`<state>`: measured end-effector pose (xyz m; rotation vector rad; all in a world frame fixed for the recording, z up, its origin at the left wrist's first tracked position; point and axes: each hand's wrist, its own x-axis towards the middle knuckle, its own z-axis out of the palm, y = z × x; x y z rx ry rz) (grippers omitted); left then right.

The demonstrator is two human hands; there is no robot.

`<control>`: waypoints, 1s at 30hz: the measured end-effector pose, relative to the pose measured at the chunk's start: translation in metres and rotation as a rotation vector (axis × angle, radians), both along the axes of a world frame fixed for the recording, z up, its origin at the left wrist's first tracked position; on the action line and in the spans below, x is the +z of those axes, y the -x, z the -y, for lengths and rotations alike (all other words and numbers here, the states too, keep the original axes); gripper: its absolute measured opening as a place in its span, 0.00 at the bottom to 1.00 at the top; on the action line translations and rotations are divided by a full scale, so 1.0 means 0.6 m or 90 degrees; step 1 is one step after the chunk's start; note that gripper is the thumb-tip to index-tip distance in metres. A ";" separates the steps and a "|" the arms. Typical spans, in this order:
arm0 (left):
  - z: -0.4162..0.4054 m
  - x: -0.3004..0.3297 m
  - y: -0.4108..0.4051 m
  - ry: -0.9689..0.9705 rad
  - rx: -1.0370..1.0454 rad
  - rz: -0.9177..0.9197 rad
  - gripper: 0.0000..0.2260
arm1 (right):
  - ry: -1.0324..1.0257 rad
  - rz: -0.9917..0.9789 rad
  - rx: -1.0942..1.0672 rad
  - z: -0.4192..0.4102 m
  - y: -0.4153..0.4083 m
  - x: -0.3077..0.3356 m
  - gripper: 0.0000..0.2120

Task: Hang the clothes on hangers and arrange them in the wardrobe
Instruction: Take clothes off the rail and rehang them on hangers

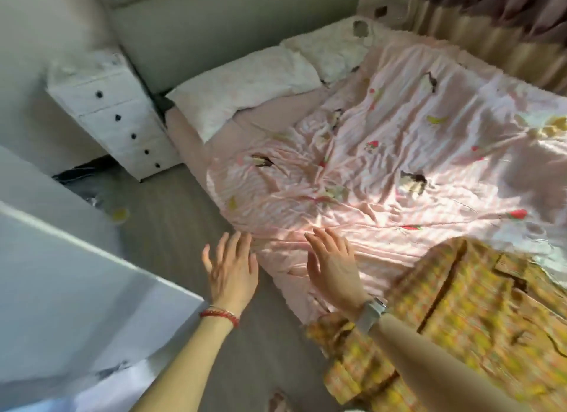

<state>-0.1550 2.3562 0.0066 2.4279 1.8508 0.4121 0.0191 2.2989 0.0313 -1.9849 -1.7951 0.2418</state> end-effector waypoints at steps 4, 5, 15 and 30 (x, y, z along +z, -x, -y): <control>0.043 0.017 0.225 -0.078 0.187 -0.005 0.15 | -0.001 -0.008 0.199 -0.048 0.200 0.008 0.17; 0.058 0.024 0.275 -0.088 0.236 -0.008 0.15 | 0.006 -0.020 0.248 -0.056 0.249 0.011 0.18; 0.235 0.123 0.610 -0.227 0.600 -0.137 0.13 | -0.020 -0.103 0.686 -0.074 0.662 0.064 0.16; 0.224 0.366 0.967 -0.133 0.823 -0.321 0.17 | 0.021 -0.352 0.981 -0.106 1.178 0.292 0.17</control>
